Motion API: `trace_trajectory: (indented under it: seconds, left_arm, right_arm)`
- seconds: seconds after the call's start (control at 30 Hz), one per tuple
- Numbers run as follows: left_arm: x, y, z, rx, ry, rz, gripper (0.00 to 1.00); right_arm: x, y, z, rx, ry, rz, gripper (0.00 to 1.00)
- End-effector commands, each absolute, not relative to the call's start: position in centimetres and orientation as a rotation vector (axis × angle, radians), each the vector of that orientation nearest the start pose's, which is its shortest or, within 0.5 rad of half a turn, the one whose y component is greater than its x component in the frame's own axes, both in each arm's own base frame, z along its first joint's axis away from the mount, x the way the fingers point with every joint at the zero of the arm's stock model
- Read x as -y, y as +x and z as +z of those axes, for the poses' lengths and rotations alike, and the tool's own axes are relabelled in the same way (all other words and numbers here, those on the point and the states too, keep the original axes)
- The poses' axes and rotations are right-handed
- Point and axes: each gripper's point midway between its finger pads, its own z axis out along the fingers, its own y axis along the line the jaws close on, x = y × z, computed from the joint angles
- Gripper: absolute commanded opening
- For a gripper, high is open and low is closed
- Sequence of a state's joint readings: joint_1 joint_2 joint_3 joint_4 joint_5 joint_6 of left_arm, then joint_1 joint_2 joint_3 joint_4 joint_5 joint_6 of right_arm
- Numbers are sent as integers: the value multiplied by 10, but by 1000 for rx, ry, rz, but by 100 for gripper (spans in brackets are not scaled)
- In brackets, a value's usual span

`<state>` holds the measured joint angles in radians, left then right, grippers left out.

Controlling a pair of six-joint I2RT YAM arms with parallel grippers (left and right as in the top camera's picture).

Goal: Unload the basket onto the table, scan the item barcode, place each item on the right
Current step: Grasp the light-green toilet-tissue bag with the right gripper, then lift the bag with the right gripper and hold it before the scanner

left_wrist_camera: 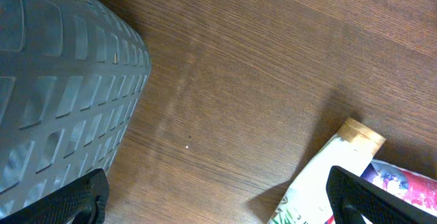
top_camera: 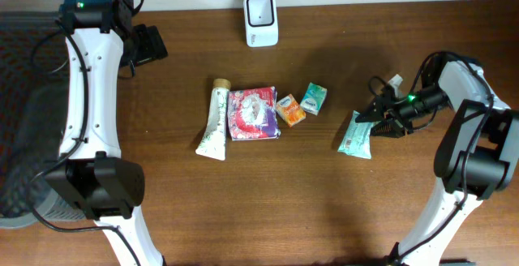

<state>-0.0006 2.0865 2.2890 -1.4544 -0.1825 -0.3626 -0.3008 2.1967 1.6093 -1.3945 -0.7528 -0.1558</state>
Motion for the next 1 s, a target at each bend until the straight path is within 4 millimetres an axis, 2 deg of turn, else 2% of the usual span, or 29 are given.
trace_trajectory:
  seconds: [0.0,0.03,0.1,0.13,0.23,0.37,0.43,0.5,0.63,0.73,0.77,0.83,0.97]
  left_arm:
    - [-31,452,233,-2705,-556,150,99]
    - [-31,452,233,-2705,-556,150,99]
    - [-30,452,233,-2705,-555,149,99]
    - [-30,452,233,-2705,-555,149,99]
    - [-31,452,233,-2705,-556,150,99]
    - [-30,452,233,-2705,-555,149,99]
    - [-30,452,233,-2705,-555,149,99]
    - [-30,452,233,-2705,-555,149,99]
    - [-30,452,233,-2705,-555,149,99]
    - [-30,452,233,-2705,-555,149,99]
    - [-30,452,233,-2705,-555,149,99]
    - [-30,452,233,-2705,-555,149,99]
    - [-30,452,233,-2705,-555,149,99]
  right_arm:
    - [-19,353,64,-3072,385,1288,68]
    - [-14,348,58,-3136,392,1203,69]
    - [11,333,42,-3303,543,895,74]
    - [17,329,40,-3333,573,842,79]
    - [15,328,40,-3336,567,843,85]
    - [16,336,28,-3293,532,833,79]
    - [0,338,28,-3242,351,968,82]
    - [-10,340,28,-3215,319,1027,82]
    - [-8,339,26,-3220,319,1013,82]
    - [0,330,23,-3289,316,922,82]
    - [0,329,23,-3295,319,922,79]
    - [7,327,21,-3306,317,881,65]
    - [14,337,28,-3188,435,1038,61]
